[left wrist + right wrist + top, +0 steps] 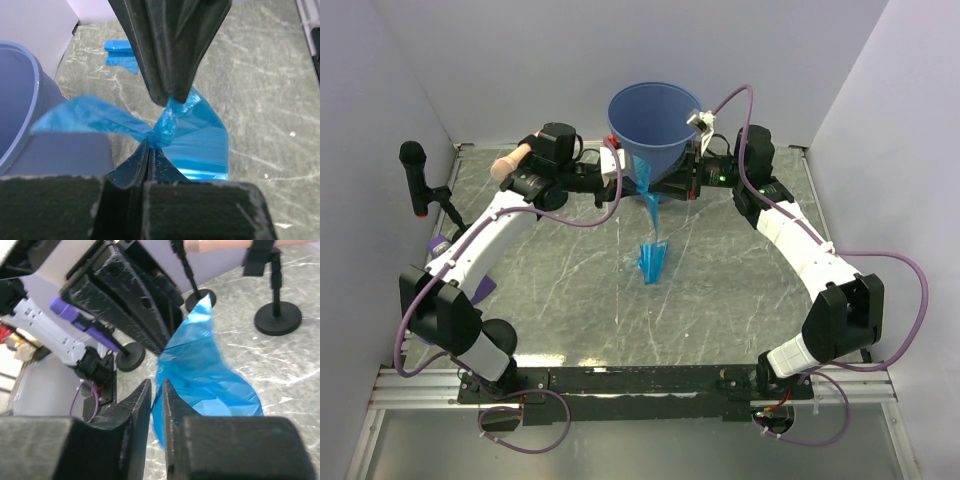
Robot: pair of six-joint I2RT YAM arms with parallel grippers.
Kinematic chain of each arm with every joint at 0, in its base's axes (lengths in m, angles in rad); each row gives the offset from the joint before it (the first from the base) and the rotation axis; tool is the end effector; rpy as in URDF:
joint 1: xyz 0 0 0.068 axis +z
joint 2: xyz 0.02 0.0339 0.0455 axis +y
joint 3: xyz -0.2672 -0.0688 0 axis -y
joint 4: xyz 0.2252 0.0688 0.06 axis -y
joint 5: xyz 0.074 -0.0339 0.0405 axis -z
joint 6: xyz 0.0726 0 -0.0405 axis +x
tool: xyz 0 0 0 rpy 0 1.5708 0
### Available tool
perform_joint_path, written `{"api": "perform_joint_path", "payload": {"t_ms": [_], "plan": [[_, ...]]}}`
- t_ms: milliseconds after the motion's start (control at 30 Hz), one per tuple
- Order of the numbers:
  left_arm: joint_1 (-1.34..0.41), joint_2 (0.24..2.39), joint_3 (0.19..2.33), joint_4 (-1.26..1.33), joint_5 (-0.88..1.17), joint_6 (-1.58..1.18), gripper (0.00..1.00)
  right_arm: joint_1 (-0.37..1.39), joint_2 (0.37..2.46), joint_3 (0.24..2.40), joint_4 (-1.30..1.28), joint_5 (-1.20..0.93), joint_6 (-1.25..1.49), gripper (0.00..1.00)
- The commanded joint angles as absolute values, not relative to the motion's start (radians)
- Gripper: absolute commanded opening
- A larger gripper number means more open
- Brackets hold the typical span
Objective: Put the trash bags into the trash bin
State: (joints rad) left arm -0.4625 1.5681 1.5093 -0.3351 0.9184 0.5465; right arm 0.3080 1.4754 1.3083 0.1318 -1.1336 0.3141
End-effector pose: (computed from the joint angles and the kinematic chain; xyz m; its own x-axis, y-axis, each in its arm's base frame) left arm 0.2934 -0.2108 0.3820 0.1886 0.2585 -0.9474 0.9710 0.0955 0.2193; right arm 0.2957 0.1631 0.3975 -0.3382 0.0297 -0.9406 -0.9322 0.1260 0.3392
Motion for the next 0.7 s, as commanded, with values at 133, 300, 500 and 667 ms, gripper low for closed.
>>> {"api": "perform_joint_path", "payload": {"t_ms": [133,300,500,667], "plan": [[-0.468,1.557,1.578,-0.433,0.931,0.727,0.01,0.318,1.485,1.328,0.160,-1.183,0.319,0.35],[-0.474,1.551,1.583,-0.434,0.934,0.730,0.01,0.331,1.517,1.385,0.059,-1.125,0.249,0.39],[-0.483,1.534,1.566,-0.426,0.919,0.738,0.00,0.350,1.534,1.397,0.052,-1.129,0.247,0.39],[-0.489,1.529,1.566,-0.433,0.905,0.762,0.01,0.367,1.540,1.407,0.041,-1.135,0.244,0.38]]}}
